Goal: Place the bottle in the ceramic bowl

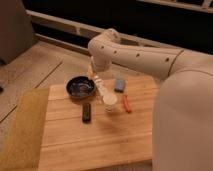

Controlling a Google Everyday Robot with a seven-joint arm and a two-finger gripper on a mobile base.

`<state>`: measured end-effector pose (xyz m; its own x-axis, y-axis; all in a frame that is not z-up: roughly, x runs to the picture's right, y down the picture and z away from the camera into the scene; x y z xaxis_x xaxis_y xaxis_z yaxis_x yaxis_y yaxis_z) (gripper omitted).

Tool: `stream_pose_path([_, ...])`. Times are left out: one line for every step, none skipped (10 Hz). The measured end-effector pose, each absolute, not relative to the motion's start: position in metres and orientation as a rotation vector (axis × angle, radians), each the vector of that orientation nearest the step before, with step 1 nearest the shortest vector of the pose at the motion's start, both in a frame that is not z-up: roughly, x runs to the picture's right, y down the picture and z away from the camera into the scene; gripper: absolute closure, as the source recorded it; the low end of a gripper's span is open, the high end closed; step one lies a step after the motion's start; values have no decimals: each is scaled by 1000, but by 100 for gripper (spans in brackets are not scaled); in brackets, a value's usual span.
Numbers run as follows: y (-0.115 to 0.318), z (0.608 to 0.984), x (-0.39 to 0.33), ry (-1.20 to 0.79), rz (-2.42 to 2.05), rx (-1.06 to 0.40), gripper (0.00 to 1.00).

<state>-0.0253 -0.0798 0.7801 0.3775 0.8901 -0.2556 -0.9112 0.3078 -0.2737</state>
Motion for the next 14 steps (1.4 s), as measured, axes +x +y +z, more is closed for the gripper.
stream_pose_path([-80,783,-19,57,1191,-409,35])
stream_pose_path([-80,783,-20,55,1191,-412,35])
stream_pose_path([-80,783,-23,53,1188,-415,35])
stream_pose_path([-80,783,-24,53,1189,-415,35])
stream_pose_path([-79,783,-22,60,1190,-412,35])
stream_pose_path([-76,788,-13,98,1194,-393,35])
stream_pose_path([-75,794,-4,134,1193,-370,35])
stream_pose_path([-76,802,6,176,1188,-343,35])
stream_pose_path([-79,810,13,208,1181,-323,35])
stream_pose_path([-84,819,16,232,1176,-308,35])
stream_pose_path([-87,829,17,240,1175,-303,35])
stream_pose_path([-90,843,17,229,1189,-311,35])
stream_pose_path([-91,848,16,217,1203,-318,35])
stream_pose_path([-91,859,17,189,1246,-342,35])
